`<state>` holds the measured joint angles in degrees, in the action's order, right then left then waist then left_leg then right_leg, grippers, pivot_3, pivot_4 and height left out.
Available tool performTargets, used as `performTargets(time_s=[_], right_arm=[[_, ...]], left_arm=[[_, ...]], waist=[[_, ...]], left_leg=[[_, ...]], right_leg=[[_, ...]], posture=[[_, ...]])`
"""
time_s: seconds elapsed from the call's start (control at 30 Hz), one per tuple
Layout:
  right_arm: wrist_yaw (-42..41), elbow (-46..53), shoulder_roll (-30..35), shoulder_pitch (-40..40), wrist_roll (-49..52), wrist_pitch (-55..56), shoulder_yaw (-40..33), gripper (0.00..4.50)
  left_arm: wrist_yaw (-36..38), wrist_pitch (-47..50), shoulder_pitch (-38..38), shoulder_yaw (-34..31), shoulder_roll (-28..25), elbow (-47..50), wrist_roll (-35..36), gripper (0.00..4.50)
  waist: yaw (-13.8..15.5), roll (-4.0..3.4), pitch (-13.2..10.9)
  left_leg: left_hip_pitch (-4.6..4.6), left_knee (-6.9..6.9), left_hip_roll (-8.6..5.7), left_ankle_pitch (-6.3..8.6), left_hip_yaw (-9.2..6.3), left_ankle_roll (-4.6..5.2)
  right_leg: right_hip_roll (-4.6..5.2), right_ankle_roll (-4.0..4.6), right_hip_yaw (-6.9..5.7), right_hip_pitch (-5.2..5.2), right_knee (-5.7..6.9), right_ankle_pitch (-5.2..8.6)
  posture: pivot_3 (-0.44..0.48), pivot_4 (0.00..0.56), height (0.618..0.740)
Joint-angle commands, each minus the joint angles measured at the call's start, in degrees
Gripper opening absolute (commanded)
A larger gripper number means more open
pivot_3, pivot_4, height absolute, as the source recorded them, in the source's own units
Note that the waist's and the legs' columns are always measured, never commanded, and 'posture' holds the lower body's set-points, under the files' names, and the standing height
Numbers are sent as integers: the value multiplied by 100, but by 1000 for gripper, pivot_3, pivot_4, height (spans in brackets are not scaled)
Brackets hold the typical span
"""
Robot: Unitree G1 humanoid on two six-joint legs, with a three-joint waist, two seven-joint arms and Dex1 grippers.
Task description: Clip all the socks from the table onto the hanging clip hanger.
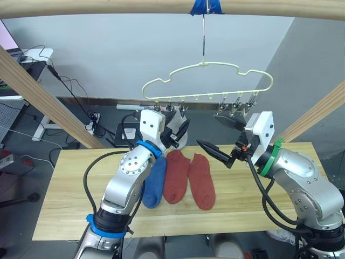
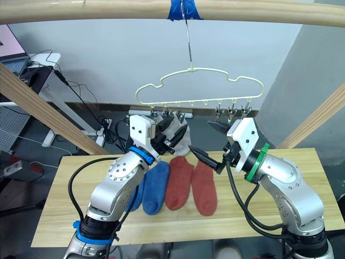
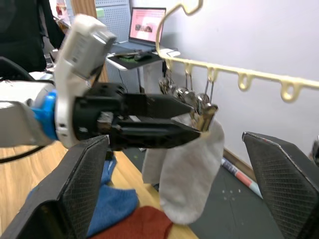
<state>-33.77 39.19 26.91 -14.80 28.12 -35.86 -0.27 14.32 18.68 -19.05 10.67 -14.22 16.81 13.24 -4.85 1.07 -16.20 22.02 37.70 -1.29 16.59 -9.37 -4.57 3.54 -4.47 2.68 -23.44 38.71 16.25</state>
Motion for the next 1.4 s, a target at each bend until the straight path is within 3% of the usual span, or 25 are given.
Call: performTargets(time_s=[0.03,0.7,1.37,1.4], right_arm=[[37,261,-17,-127,98,143,20,4500],[196,324,-69,-281,159,134,198,4500],[271,307,-73,-262,175,140,202,4500],[271,303,-75,-262,174,142,203,4500]], left_arm=[[39,-235,-73,-103,98,14,-135,2548],[-405,-980,-620,-231,812,-832,-962,2548],[-620,-1193,-770,-254,1084,-1041,-1307,2548],[-615,-1202,-771,-261,1081,-1043,-1307,2368]], waist=[[-3,0,0],[-17,3,-2],[-29,6,-4],[-29,6,-4]], left_leg=[[0,0,0,0,0,0],[0,9,-1,0,-1,0],[0,9,-1,0,-1,0],[0,9,-1,0,-1,0]], right_leg=[[0,0,0,0,0,0],[0,-1,-1,0,7,0],[0,-1,-2,0,9,0],[0,-1,-2,0,9,0]], posture=[[-172,274,740],[-193,281,740],[-194,286,740],[-194,286,740]])
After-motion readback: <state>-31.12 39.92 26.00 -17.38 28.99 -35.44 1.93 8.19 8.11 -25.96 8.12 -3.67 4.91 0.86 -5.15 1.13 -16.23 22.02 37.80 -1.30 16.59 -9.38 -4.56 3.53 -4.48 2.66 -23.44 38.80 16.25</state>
